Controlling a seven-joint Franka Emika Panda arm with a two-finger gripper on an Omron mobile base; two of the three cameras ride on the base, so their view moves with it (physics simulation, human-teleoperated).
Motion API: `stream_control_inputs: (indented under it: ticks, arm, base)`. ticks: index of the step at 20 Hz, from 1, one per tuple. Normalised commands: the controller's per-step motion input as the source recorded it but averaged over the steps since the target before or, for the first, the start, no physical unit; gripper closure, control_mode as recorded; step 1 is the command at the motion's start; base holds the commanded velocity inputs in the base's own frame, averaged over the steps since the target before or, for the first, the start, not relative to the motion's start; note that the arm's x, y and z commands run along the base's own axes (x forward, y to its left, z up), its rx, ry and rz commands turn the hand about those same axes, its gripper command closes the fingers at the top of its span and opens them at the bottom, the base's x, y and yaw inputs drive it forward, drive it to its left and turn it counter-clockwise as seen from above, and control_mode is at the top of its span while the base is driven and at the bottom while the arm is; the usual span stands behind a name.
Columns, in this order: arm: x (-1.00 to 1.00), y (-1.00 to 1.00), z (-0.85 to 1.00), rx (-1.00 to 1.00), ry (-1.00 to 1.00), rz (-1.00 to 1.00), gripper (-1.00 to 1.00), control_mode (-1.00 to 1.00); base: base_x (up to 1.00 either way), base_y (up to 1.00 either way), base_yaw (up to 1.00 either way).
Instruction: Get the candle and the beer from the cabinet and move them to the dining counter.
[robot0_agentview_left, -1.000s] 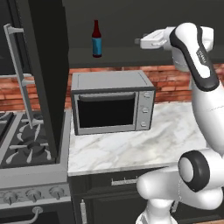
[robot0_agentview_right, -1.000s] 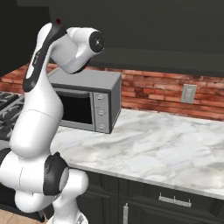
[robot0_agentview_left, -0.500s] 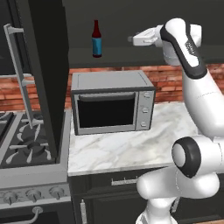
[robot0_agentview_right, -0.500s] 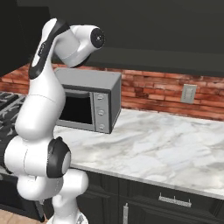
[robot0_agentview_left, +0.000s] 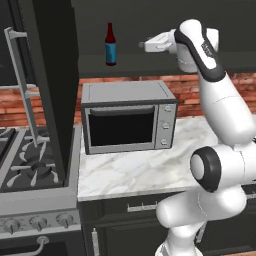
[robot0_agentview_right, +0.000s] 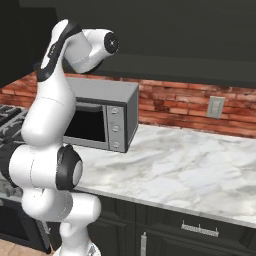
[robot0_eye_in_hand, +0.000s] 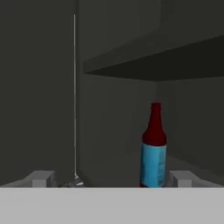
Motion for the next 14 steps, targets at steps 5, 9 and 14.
stream_control_inputs:
  ticks: [5, 9, 14]
  arm:
    - [0.41, 0.09, -0.05, 0.0, 0.0, 0.02, -1.0, -1.0]
    - [0.44, 0.1, 0.0, 0.0, 0.0, 0.0, -1.0, -1.0]
    - [0.37, 0.15, 0.0, 0.0, 0.0, 0.01, -1.0, -1.0]
  base:
    - [0.0, 0.0, 0.0]
    - [0.0, 0.0, 0.0]
    - [0.0, 0.0, 0.0]
